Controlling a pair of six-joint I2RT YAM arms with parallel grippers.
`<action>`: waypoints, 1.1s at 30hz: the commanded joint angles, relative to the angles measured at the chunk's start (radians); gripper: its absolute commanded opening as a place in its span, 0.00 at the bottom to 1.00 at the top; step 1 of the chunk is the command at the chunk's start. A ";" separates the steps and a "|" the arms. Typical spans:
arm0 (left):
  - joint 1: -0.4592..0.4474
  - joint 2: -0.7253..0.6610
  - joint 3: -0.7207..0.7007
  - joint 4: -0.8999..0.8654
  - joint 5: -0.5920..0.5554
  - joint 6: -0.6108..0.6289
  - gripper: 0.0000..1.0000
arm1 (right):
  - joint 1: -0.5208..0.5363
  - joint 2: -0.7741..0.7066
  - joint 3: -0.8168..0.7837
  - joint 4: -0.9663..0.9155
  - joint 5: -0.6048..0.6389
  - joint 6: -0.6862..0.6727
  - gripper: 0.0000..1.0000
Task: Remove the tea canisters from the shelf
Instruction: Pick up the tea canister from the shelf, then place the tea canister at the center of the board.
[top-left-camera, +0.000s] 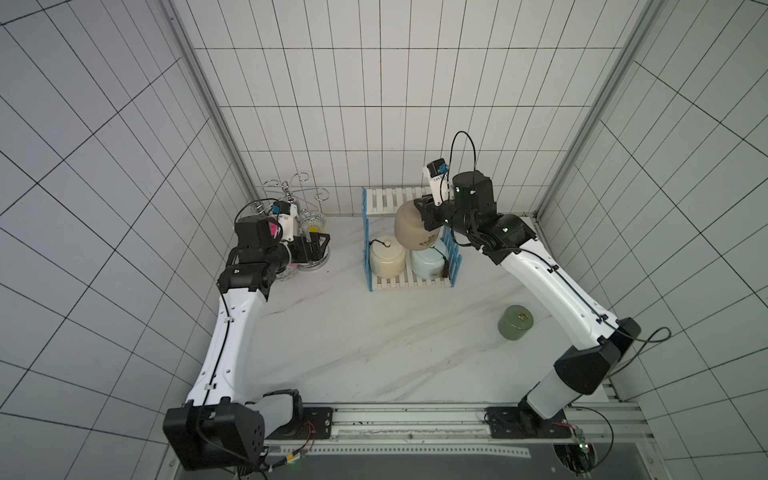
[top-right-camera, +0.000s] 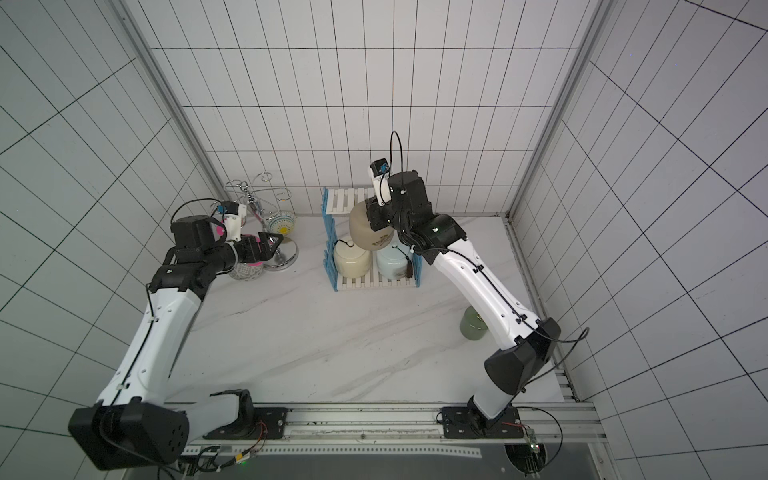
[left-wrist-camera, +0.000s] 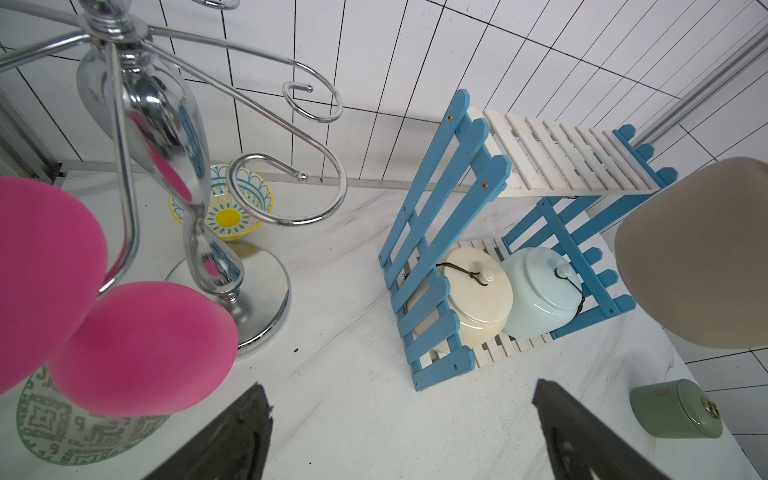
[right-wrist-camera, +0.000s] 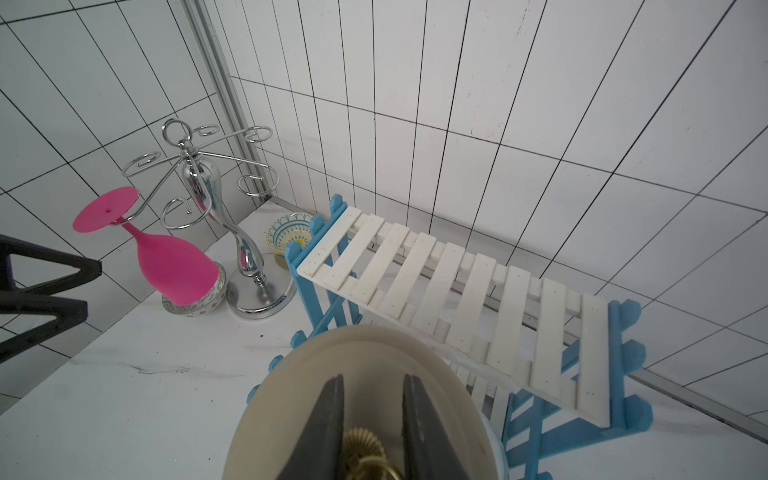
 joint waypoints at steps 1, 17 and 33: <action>0.003 -0.002 -0.013 0.023 0.004 0.016 0.99 | 0.024 -0.115 -0.109 0.247 0.027 0.019 0.00; 0.006 0.003 -0.025 0.032 0.015 0.024 0.99 | 0.084 -0.546 -0.698 0.408 0.122 0.054 0.00; 0.009 0.005 -0.040 0.038 0.034 0.024 0.99 | 0.072 -0.883 -1.143 0.449 0.199 0.136 0.00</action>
